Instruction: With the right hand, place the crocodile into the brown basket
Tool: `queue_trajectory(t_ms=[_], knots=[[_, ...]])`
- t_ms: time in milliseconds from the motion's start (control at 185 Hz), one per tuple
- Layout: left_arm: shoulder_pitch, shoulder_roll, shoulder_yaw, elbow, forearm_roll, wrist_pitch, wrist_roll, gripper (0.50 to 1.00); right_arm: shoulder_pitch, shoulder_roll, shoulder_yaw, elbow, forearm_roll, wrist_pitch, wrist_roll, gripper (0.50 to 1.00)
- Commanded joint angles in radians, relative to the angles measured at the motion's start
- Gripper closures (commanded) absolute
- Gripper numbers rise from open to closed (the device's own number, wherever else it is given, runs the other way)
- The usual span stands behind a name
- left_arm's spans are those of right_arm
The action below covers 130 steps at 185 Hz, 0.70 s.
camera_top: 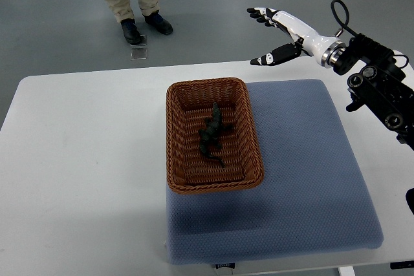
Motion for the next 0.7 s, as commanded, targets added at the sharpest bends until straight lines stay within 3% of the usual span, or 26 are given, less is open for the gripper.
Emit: queue_trajectory(t_ms=[0,162,475,696], knots=[[0.000,0.000,0.000,0.000,0.000,0.000,0.000,0.500,-0.022,0.004,0.066,-0.041,0.137,0.002,-0.052,0.572],[0.000,0.000,0.000,0.000,0.000,0.000,0.000,0.500,-0.039,0.010,0.113,-0.125,0.361,-0.015,-0.102,0.572],[0.000,0.000,0.000,0.000,0.000,0.000,0.000,0.500,-0.054,0.013,0.112,-0.304,0.643,-0.016,-0.101,0.572],[0.000,0.000,0.000,0.000,0.000,0.000,0.000,0.500,-0.062,0.015,0.110,-0.326,0.761,-0.016,-0.088,0.572]])
